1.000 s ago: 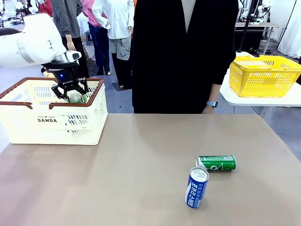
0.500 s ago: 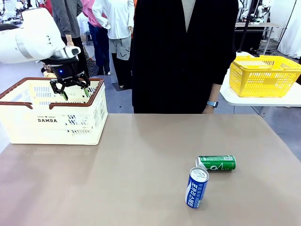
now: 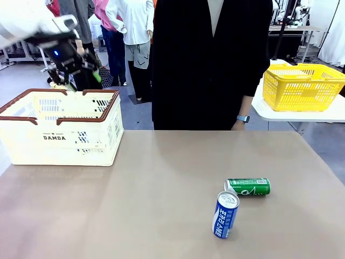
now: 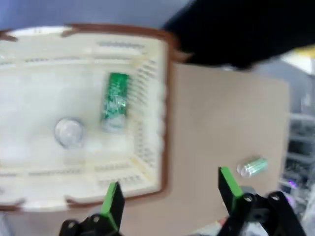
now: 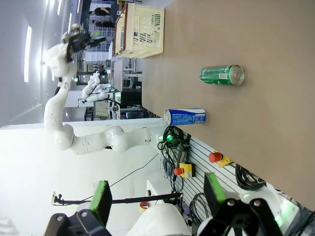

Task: Place the drinks into the Shopping basket.
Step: Pick up one drink and place it into the Shopping basket.

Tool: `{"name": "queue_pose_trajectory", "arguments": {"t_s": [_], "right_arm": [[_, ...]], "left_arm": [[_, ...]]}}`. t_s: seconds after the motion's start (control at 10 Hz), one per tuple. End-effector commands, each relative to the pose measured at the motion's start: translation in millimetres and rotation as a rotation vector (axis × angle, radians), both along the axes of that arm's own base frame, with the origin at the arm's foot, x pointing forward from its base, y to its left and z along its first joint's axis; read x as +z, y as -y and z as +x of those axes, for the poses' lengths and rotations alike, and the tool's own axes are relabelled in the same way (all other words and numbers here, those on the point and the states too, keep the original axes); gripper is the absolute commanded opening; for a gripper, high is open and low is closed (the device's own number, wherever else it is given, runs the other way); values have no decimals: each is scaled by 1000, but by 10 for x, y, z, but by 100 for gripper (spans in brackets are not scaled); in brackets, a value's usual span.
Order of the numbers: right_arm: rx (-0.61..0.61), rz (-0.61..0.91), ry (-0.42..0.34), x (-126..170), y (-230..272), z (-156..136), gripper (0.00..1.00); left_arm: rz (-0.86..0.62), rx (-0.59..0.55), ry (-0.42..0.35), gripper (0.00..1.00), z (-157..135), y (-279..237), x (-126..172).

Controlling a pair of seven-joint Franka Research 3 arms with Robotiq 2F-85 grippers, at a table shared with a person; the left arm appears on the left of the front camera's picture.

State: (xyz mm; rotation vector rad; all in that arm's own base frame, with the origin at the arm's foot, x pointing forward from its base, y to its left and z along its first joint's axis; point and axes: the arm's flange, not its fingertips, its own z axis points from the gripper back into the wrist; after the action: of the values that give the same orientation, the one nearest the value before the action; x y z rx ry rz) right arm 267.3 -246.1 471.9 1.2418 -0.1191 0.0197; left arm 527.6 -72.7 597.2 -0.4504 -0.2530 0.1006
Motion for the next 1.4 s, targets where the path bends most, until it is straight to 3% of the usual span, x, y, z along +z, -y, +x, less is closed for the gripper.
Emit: {"name": "queue_pose_trajectory", "arguments": {"t_s": [0.0,0.1,0.3,0.5,0.6,0.7,0.8,0.9,1.3], "right_arm": [[4,-3,-14,46,-5,-20,100],[4,-3,-14,46,-5,-20,100],[4,-3,-14,46,-5,-20,100],[4,-3,-14,46,-5,-20,100],[4,-3,-14,46,-5,-20,100],[4,-3,-14,46,-5,-20,100],[4,-3,-14,46,-5,-20,100],[4,-3,-14,46,-5,-20,100],[4,-3,-14,46,-5,-20,100]], "left_arm": [[-246,-230,-49,100,-887,-379,239],[-371,-337,-27,100,-1307,-564,192],[-634,-404,-35,100,-2265,-1024,-235],[-766,-292,-15,100,-3015,-1611,-522],[-841,-280,10,100,-3176,-1859,-681],[-933,-284,21,100,-3127,-2062,-880],[-1027,-275,33,100,-2857,-2066,-943],[-874,-286,1,100,-3333,-1849,-784],[-874,-286,1,100,-3333,-1849,-784]]}}
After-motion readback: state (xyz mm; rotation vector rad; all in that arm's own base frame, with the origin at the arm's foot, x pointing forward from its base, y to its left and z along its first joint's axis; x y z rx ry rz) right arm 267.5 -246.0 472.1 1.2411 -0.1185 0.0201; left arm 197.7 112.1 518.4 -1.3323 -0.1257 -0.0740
